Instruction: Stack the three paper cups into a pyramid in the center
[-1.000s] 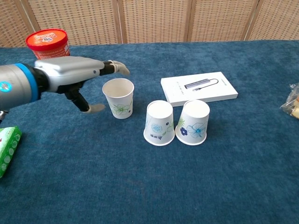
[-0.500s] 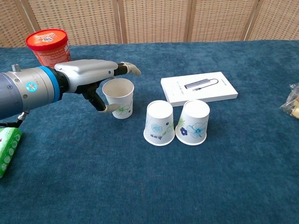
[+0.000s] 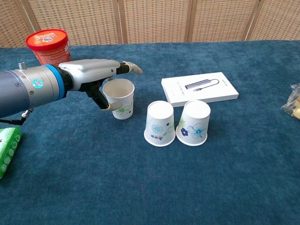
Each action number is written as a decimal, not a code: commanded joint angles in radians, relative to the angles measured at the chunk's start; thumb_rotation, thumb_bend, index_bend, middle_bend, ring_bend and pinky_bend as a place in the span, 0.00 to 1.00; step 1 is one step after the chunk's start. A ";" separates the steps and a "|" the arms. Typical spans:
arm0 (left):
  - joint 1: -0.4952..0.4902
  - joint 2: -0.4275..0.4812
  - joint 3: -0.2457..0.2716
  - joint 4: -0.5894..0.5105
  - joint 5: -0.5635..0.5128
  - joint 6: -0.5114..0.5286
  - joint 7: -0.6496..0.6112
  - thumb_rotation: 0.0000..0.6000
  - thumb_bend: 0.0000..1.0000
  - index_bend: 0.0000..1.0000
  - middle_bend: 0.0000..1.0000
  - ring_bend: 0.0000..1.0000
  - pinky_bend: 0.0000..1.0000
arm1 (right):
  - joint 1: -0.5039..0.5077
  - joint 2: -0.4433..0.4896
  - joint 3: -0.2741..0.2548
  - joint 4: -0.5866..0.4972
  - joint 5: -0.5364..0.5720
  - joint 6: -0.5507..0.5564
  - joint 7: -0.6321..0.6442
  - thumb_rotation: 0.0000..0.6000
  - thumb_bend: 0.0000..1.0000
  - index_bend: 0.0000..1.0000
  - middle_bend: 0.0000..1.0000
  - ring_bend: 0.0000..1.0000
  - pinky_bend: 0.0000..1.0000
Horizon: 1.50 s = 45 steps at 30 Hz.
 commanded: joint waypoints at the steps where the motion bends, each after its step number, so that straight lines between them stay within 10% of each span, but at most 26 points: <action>1: -0.009 -0.006 0.002 0.011 -0.002 -0.003 -0.002 1.00 0.45 0.05 0.00 0.01 0.32 | -0.001 -0.002 0.002 0.001 0.002 -0.001 0.001 1.00 0.48 0.15 0.09 0.00 0.30; 12: -0.032 -0.036 0.012 0.067 -0.009 -0.009 -0.017 1.00 0.45 0.26 0.13 0.22 0.52 | -0.006 -0.005 0.010 0.008 0.018 -0.008 0.005 1.00 0.48 0.15 0.09 0.00 0.30; 24: -0.025 0.101 0.052 -0.038 0.004 0.045 0.070 1.00 0.45 0.29 0.18 0.24 0.53 | -0.006 -0.015 0.015 0.023 0.014 -0.020 0.016 1.00 0.48 0.15 0.09 0.00 0.30; 35: -0.057 0.323 0.163 -0.208 -0.047 0.073 0.366 1.00 0.45 0.31 0.19 0.24 0.52 | 0.002 -0.026 0.020 0.018 0.006 -0.030 0.003 1.00 0.48 0.14 0.09 0.00 0.30; 45: -0.154 0.326 0.265 -0.253 -0.228 0.091 0.671 1.00 0.45 0.30 0.18 0.24 0.49 | -0.005 -0.024 0.021 0.010 0.002 -0.022 0.003 1.00 0.48 0.13 0.09 0.00 0.30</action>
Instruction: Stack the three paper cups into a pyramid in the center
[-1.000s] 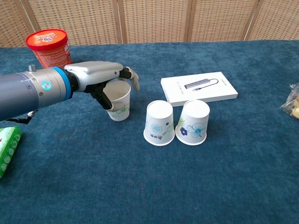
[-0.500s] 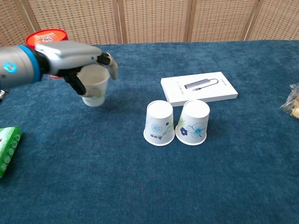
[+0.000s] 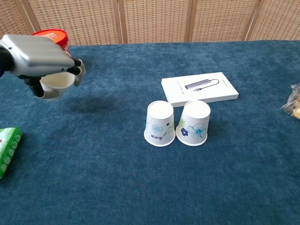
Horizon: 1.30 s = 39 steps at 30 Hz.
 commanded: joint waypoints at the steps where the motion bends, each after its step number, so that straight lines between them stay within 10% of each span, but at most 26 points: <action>1: -0.054 -0.023 0.055 -0.017 -0.090 0.021 0.120 1.00 0.45 0.30 0.18 0.24 0.49 | -0.001 0.001 0.000 -0.001 -0.002 0.000 0.001 1.00 0.48 0.13 0.09 0.00 0.30; 8: -0.091 -0.112 0.070 0.025 -0.154 0.047 0.181 1.00 0.45 0.28 0.16 0.22 0.47 | -0.006 0.006 0.000 -0.004 -0.011 0.005 0.009 1.00 0.48 0.13 0.09 0.00 0.30; 15: -0.098 -0.167 0.055 0.057 -0.142 0.084 0.155 1.00 0.45 0.00 0.00 0.00 0.24 | -0.018 0.019 -0.002 0.004 -0.018 0.011 0.039 1.00 0.48 0.12 0.09 0.00 0.30; 24: -0.095 -0.184 0.036 0.077 -0.110 0.066 0.067 1.00 0.45 0.00 0.00 0.00 0.15 | -0.035 0.032 -0.006 0.011 -0.030 0.022 0.065 1.00 0.48 0.12 0.09 0.00 0.30; 39: 0.044 -0.037 -0.033 0.137 0.155 0.026 -0.456 1.00 0.45 0.00 0.00 0.00 0.09 | -0.043 0.030 -0.007 0.009 -0.036 0.025 0.059 1.00 0.48 0.12 0.09 0.00 0.30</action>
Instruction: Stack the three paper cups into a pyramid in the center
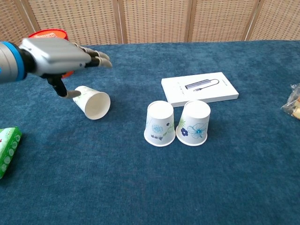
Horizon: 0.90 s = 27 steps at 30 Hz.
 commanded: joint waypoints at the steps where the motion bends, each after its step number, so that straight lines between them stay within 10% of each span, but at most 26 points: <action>1: 0.067 0.069 -0.021 0.055 0.094 -0.040 -0.190 1.00 0.45 0.00 0.00 0.00 0.09 | 0.002 -0.002 0.002 -0.002 0.002 -0.002 -0.005 1.00 0.48 0.12 0.09 0.00 0.30; 12: 0.094 0.140 -0.001 0.125 0.106 -0.231 -0.378 1.00 0.45 0.01 0.00 0.00 0.00 | 0.011 -0.010 0.011 -0.027 0.017 -0.004 -0.045 1.00 0.48 0.12 0.09 0.00 0.30; 27: 0.106 0.007 -0.014 0.274 0.155 -0.252 -0.393 1.00 0.45 0.06 0.00 0.00 0.00 | 0.007 -0.013 0.012 -0.042 0.038 0.005 -0.069 1.00 0.48 0.11 0.09 0.00 0.30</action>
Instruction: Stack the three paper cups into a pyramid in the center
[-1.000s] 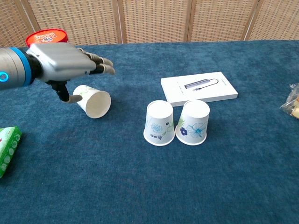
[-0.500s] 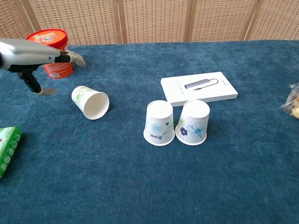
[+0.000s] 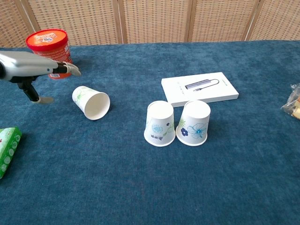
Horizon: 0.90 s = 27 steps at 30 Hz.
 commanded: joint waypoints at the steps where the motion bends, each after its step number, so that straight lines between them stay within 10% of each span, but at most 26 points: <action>1: -0.005 -0.029 -0.005 0.026 0.010 -0.015 0.002 1.00 0.45 0.06 0.00 0.00 0.00 | -0.003 0.003 0.000 0.000 0.004 0.002 -0.001 1.00 0.48 0.11 0.09 0.00 0.30; 18: -0.011 -0.127 -0.036 0.114 0.067 -0.033 -0.039 1.00 0.45 0.10 0.00 0.00 0.00 | -0.013 0.010 0.002 0.009 0.012 0.008 0.021 1.00 0.48 0.11 0.09 0.00 0.31; 27: 0.008 -0.169 -0.046 0.161 0.154 0.010 -0.094 1.00 0.45 0.33 0.00 0.00 0.06 | -0.016 0.012 0.005 0.012 0.013 0.011 0.032 1.00 0.48 0.11 0.09 0.00 0.31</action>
